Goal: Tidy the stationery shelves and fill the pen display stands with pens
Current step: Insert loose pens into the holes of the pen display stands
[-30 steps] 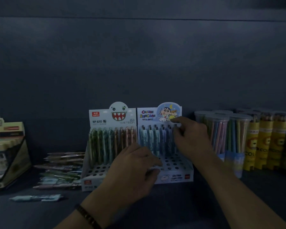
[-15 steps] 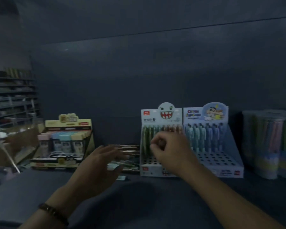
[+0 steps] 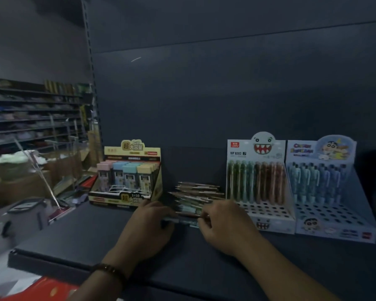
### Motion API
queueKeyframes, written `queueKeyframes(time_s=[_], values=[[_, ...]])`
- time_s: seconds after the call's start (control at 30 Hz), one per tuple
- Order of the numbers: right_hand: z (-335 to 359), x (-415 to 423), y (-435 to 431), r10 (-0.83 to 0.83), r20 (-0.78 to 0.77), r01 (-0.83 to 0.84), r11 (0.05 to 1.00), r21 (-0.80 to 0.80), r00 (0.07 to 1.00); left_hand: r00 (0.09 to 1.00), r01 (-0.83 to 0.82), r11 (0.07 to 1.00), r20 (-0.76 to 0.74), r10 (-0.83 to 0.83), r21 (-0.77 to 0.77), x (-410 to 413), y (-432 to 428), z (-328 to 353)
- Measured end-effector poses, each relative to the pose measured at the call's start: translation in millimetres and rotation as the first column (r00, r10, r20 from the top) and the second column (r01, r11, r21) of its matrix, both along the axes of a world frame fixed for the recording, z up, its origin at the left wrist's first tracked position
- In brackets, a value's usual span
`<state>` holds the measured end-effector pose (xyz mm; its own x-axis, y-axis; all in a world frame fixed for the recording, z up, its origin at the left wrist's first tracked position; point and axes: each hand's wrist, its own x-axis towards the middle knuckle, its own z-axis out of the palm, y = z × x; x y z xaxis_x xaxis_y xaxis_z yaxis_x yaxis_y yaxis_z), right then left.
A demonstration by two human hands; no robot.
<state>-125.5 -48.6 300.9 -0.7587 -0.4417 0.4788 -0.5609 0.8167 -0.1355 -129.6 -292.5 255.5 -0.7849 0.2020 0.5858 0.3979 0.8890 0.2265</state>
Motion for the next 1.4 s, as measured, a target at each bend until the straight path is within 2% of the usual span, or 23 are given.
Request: queueKeyframes(time_s=[0.17, 0.33, 0.43, 0.53, 0.7, 0.83, 0.97, 1.07, 1.23, 1.4], values=[[-2, 2, 2, -0.102, 0.089, 0.098, 0.994, 0.053, 0.991, 0.999, 0.030, 0.999, 0.015, -0.031, 0.042, 2, 2, 1], [-5, 2, 5, -0.127, 0.098, 0.122, 0.991, 0.061, 0.987, 0.996, 0.078, 0.995, 0.029, -0.080, 0.058, 3, 2, 2], [-8, 0, 7, -0.082, 0.118, 0.087, 0.995, -0.038, 0.990, 0.996, 0.086, 0.991, -0.011, -0.085, 0.101, 1, 1, 2], [-6, -3, 15, 0.015, 0.171, 0.028, 0.968, -0.249, 0.985, 0.995, 0.093, 0.989, -0.043, -0.089, 0.116, 1, 1, 2], [2, 4, 18, 0.181, 0.162, -0.059, 0.823, -0.565, 0.970, 0.990, 0.135, 0.984, -0.042, -0.131, 0.120, 6, 4, 6], [5, 7, 14, 0.250, 0.168, -0.054, 0.691, -0.721, 0.954, 0.990, 0.140, 0.983, -0.014, -0.140, 0.120, 9, 6, 9], [10, 4, 17, 0.280, 0.128, -0.061, 0.578, -0.814, 0.951, 0.979, 0.202, 0.971, 0.007, -0.204, 0.128, 10, 18, 20], [15, 4, 22, 0.283, 0.076, -0.065, 0.458, -0.887, 0.956, 0.970, 0.239, 0.957, 0.008, -0.244, 0.165, 12, 41, 28], [20, 2, 39, 0.203, 0.026, -0.036, 0.297, -0.954, 0.979, 0.981, 0.193, 0.954, -0.038, -0.189, 0.231, 8, 80, 36], [35, 1, 73, 0.174, 0.013, -0.032, 0.255, -0.967, 0.985, 0.972, 0.232, 0.942, -0.025, -0.233, 0.241, 4, 125, 48]])
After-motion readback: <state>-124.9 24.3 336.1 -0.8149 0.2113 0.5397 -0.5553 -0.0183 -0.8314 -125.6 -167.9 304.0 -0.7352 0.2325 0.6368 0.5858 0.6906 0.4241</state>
